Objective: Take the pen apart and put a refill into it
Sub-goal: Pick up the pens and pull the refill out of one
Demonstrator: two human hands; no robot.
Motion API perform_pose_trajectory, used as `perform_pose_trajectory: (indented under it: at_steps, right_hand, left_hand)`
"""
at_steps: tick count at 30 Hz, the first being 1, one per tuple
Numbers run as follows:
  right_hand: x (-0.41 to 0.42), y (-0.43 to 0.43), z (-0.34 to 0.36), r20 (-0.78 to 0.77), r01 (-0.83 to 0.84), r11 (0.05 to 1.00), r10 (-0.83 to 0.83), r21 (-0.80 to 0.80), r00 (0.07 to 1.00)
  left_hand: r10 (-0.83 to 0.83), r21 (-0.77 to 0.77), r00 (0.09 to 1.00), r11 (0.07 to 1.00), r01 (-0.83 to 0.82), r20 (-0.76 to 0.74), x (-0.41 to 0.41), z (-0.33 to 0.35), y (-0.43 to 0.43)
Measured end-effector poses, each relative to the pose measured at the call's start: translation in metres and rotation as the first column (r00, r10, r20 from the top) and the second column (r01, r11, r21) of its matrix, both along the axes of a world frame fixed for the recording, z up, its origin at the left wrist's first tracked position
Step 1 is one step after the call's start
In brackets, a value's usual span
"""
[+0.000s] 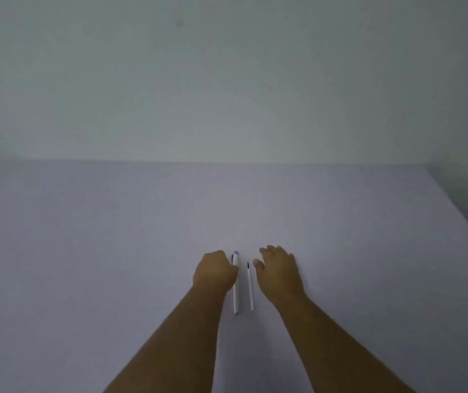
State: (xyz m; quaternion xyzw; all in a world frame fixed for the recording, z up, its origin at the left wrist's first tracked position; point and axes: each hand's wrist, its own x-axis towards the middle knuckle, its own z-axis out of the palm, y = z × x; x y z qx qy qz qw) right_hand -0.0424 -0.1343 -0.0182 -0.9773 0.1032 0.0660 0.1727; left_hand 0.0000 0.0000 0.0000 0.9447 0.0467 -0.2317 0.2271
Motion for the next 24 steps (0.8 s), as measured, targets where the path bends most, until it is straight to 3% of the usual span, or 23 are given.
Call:
perform_pose_trajectory:
  at_steps: [5, 11, 14, 18, 22, 24]
  right_hand:
    - [-0.001, 0.001, -0.014, 0.077, 0.027, 0.999, -0.03, 0.046, 0.997]
    - [-0.002, 0.004, -0.017, 0.119, 0.008, 0.999, -0.012, 0.034, 0.993]
    - [0.005, 0.013, -0.008, 0.059, 0.098, 0.98, -0.11, 0.172, 0.992]
    - [0.024, 0.021, 0.006, -0.191, 0.338, 0.798, -0.279, 0.499, 0.941]
    - [0.041, 0.012, 0.015, -0.26, 0.507, 0.631, -0.446, 0.587, 0.856]
    - [0.046, -0.003, 0.017, -0.269, 0.535, 0.606, -0.477, 0.589, 0.837]
  left_hand:
    - [0.088, -0.056, 0.992, 0.994, -0.094, -0.092, -0.011, -0.024, -0.003]
    - [0.081, -0.074, 0.994, 0.993, -0.087, -0.079, -0.014, -0.03, -0.006]
    - [0.06, -0.137, 0.998, 0.988, -0.064, -0.032, -0.016, -0.026, -0.007]
    - [0.011, -0.242, 0.996, 0.97, 0.011, 0.093, -0.018, -0.02, -0.007]
    - [-0.091, -0.255, 0.992, 0.961, 0.109, 0.083, -0.015, -0.014, -0.004]
    - [-0.136, -0.213, 0.99, 0.967, 0.142, 0.045, -0.014, -0.015, 0.002]
